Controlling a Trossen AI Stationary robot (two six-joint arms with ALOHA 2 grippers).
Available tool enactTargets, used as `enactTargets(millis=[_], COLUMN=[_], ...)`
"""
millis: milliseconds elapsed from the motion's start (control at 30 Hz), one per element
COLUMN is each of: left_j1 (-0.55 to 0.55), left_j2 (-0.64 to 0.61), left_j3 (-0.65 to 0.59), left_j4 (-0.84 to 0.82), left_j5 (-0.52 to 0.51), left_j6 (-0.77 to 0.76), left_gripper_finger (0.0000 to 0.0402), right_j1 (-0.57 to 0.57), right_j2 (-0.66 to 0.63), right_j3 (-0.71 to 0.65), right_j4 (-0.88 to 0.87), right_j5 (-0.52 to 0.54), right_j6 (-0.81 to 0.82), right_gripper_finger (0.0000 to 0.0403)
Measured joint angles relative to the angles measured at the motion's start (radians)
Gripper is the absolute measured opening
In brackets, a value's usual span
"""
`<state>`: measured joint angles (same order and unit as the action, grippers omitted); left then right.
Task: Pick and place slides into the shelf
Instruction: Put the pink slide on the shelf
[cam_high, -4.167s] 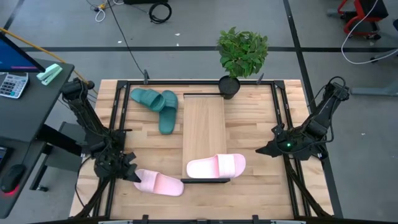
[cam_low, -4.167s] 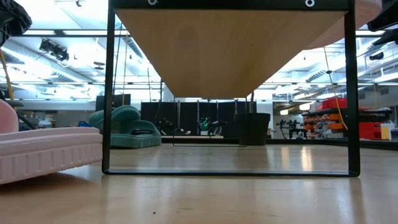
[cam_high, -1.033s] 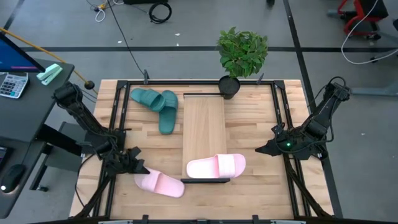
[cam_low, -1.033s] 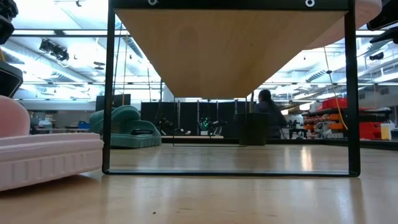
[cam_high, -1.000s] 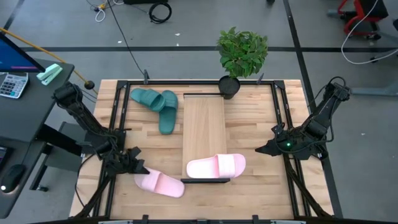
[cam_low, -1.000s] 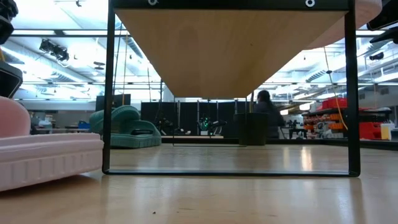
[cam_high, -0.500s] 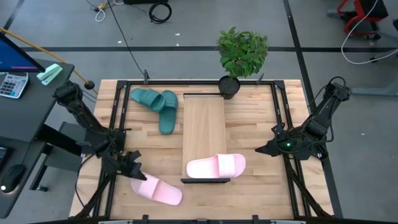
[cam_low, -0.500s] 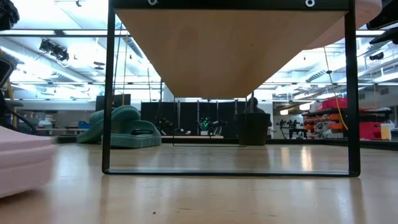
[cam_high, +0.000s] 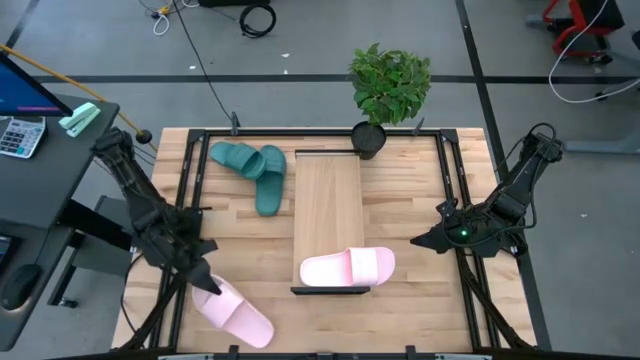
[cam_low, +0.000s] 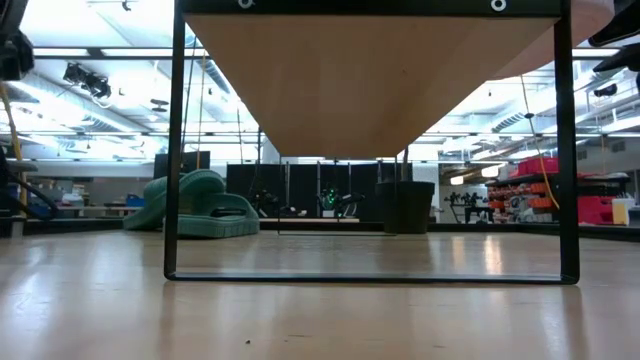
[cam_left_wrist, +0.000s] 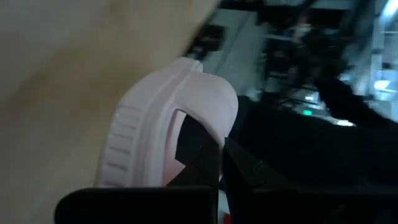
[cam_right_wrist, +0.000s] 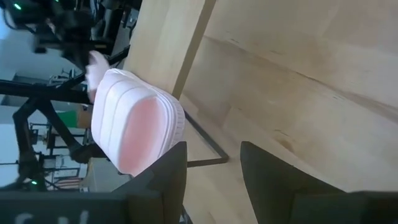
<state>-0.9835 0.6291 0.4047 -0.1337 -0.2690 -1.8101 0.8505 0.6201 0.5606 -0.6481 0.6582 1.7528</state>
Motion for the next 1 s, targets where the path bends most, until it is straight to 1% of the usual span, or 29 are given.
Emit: enactTargets(millis=[133,333,467,533,700,767,867,1000], left_j1=[0.02,0.089,0.169,0.218,0.344,0.387,0.447,0.522], left_j2=[-0.045,-0.104,-0.133,-0.136,-0.131,-0.125,-0.097,-0.006], left_j3=[0.057,0.132,0.172,0.197,0.294,0.356,0.481,0.673], left_j4=[0.003,0.008,0.005,0.003,-0.025,-0.083,-0.257,-0.475], left_j5=[-0.054,-0.117,-0.202,-0.227,-0.223,-0.223,-0.224,-0.199], left_j6=[0.092,0.286,0.434,0.514,0.74,0.834,0.943,1.077], left_gripper_finger=[0.0008,0.0008,0.0008,0.0008,0.0008,0.0008,0.0008,0.0008], right_j1=[0.0,0.0,0.0,0.0,0.0,0.0,0.0,0.0], right_j2=[0.0,0.0,0.0,0.0,0.0,0.0,0.0,0.0], right_j3=[0.0,0.0,0.0,0.0,0.0,0.0,0.0,0.0], right_j4=[-0.014,-0.017,-0.014,-0.004,0.038,0.057,0.078,0.122], right_j5=[0.001,0.014,0.035,0.049,0.102,0.118,0.136,0.179], right_j6=[-0.004,-0.004,-0.003,-0.003,-0.009,-0.021,-0.028,-0.047], right_gripper_finger=[0.0158,0.0158,0.0158,0.0158,0.0158,0.0158,0.0158,0.0158])
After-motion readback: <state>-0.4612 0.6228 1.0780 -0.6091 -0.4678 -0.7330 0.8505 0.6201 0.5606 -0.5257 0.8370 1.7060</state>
